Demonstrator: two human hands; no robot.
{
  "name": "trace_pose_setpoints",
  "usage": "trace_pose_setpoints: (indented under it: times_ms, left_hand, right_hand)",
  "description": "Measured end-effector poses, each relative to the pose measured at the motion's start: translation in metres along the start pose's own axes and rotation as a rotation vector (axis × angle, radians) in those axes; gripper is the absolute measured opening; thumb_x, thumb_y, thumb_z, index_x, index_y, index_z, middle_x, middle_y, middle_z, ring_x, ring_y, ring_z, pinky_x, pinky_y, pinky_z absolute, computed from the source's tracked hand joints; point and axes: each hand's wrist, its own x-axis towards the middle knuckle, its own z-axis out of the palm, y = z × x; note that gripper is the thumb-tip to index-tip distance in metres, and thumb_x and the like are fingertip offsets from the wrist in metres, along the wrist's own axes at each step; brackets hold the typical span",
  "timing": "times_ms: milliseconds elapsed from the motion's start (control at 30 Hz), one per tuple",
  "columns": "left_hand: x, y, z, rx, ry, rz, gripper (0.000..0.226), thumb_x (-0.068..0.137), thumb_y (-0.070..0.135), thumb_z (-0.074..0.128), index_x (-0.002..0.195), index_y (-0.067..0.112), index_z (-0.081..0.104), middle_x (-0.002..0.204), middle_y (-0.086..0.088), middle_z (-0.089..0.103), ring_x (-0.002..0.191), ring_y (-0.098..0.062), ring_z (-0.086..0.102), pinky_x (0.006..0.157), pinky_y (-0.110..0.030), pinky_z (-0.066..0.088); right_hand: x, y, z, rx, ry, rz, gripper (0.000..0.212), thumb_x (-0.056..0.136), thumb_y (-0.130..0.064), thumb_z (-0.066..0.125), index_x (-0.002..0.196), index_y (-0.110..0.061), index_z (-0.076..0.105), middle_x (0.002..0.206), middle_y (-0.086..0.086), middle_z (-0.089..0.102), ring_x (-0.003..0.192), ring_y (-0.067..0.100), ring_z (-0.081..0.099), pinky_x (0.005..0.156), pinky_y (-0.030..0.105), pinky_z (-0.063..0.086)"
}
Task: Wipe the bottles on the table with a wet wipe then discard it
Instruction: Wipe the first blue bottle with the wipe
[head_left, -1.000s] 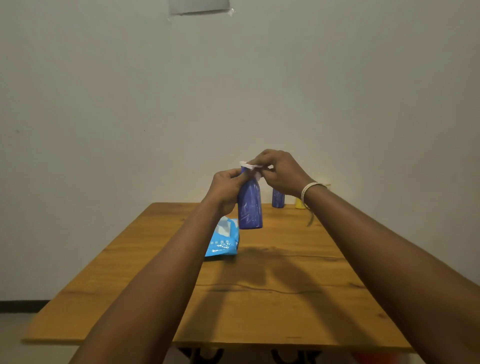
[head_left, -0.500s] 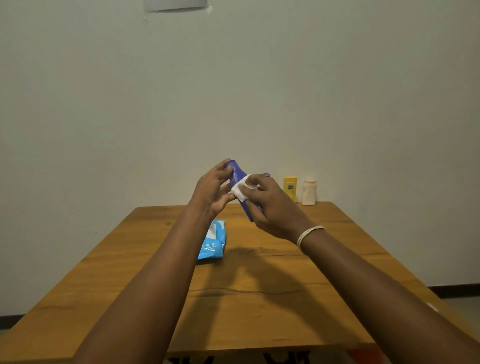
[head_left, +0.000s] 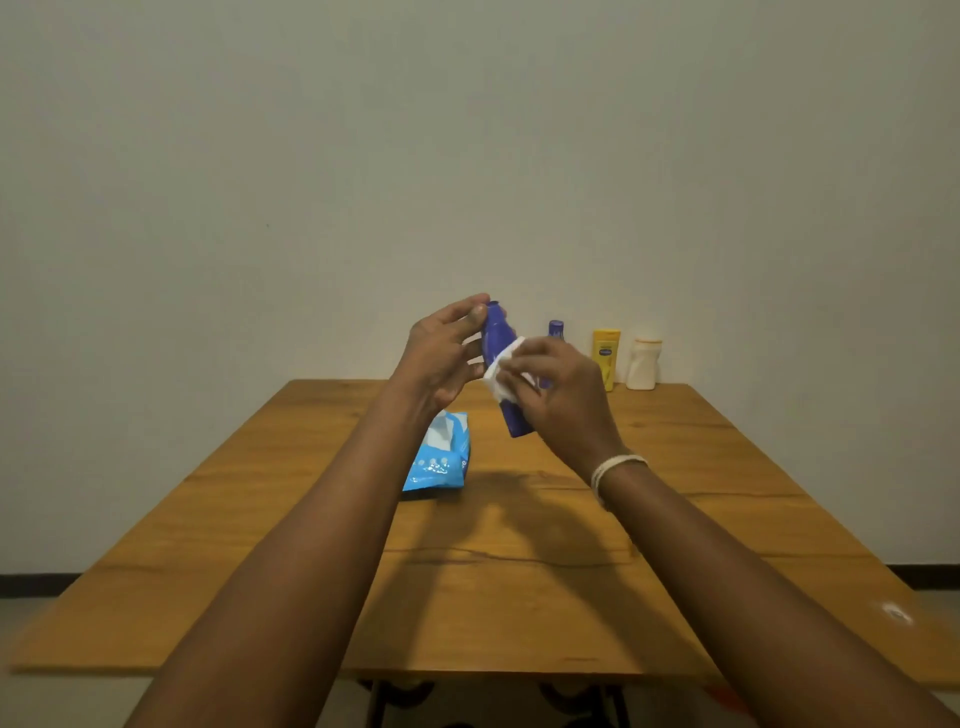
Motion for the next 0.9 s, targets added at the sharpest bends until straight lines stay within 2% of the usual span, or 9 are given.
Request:
trace_pose_setpoints:
  times_ms: [100,200,300,367,467,567,667,800,900]
  left_hand:
    - [-0.004,-0.003,0.008,0.064,-0.044,-0.007,0.016,0.1,0.012,0.062,0.114,0.009,0.07,0.09,-0.006,0.077,0.075,-0.021,0.073,0.06,-0.036,0.062]
    - [0.001,0.008,0.0,0.037,0.043,0.044,0.019,0.1,0.01,0.063,0.117,0.006,0.069,0.095,-0.008,0.076,0.078,-0.022,0.073,0.061,-0.036,0.062]
    - [0.008,0.015,-0.015,-0.044,0.168,0.083,0.024,0.101,0.01,0.06,0.123,-0.001,0.065,0.101,-0.013,0.074,0.088,-0.03,0.073,0.072,-0.043,0.064]
    - [0.01,0.015,-0.021,-0.064,0.225,0.085,0.031,0.102,0.01,0.059,0.129,-0.005,0.061,0.103,-0.014,0.073,0.095,-0.033,0.072,0.077,-0.045,0.062]
    - [0.009,0.009,-0.016,-0.033,0.258,0.083,0.029,0.103,0.011,0.059,0.129,-0.002,0.063,0.103,-0.014,0.073,0.095,-0.032,0.071,0.072,-0.042,0.063]
    - [0.003,-0.002,0.002,0.117,0.203,0.087,0.026,0.102,0.009,0.06,0.127,0.002,0.064,0.107,-0.017,0.069,0.09,-0.03,0.068,0.059,-0.034,0.063]
    - [0.002,0.0,0.009,0.127,0.201,0.116,0.024,0.101,0.008,0.06,0.124,0.002,0.065,0.105,-0.018,0.068,0.084,-0.029,0.068,0.055,-0.033,0.061]
    - [0.008,0.013,-0.002,0.058,0.316,0.132,0.024,0.103,0.01,0.058,0.124,0.001,0.066,0.101,-0.015,0.069,0.081,-0.026,0.068,0.06,-0.034,0.063]
    - [0.006,0.013,-0.003,0.026,0.294,0.105,0.024,0.104,0.011,0.056,0.124,0.002,0.065,0.104,-0.015,0.07,0.088,-0.028,0.069,0.067,-0.038,0.063]
  right_hand:
    - [0.036,-0.009,0.006,0.157,0.164,0.16,0.013,0.087,-0.017,0.075,0.097,-0.01,0.078,0.1,0.001,0.072,0.088,0.008,0.064,0.078,0.023,0.054]
    - [0.04,-0.008,0.011,0.203,0.085,0.154,0.009,0.086,-0.016,0.076,0.093,-0.014,0.079,0.097,-0.002,0.071,0.089,0.008,0.065,0.076,0.023,0.056]
    - [0.009,0.008,0.012,0.181,-0.021,0.148,0.014,0.088,-0.019,0.075,0.101,-0.016,0.077,0.101,-0.006,0.069,0.092,0.0,0.063,0.071,0.012,0.053]
    - [-0.008,0.019,0.011,0.222,-0.016,0.184,0.016,0.088,-0.019,0.075,0.103,-0.017,0.077,0.102,-0.006,0.071,0.095,-0.002,0.063,0.072,0.011,0.054]
    - [-0.005,0.024,0.012,0.296,-0.014,0.29,0.014,0.089,-0.019,0.074,0.101,-0.015,0.078,0.1,-0.002,0.073,0.094,0.006,0.067,0.076,0.019,0.056]
    - [0.02,0.016,0.018,0.356,0.014,0.35,0.012,0.089,-0.019,0.073,0.098,-0.012,0.078,0.098,0.0,0.073,0.09,0.007,0.067,0.077,0.023,0.055]
    - [0.035,0.007,0.018,0.273,0.059,0.233,0.015,0.089,-0.023,0.073,0.1,-0.014,0.078,0.101,-0.002,0.072,0.092,0.008,0.066,0.077,0.022,0.056]
    - [0.007,0.015,0.013,0.107,-0.069,-0.053,0.02,0.088,-0.016,0.074,0.106,-0.007,0.075,0.108,0.007,0.068,0.102,0.013,0.059,0.078,0.019,0.051]
    - [-0.005,0.027,0.01,0.181,-0.001,0.036,0.019,0.09,-0.015,0.072,0.108,-0.008,0.073,0.108,0.003,0.068,0.101,0.008,0.06,0.077,0.013,0.051]
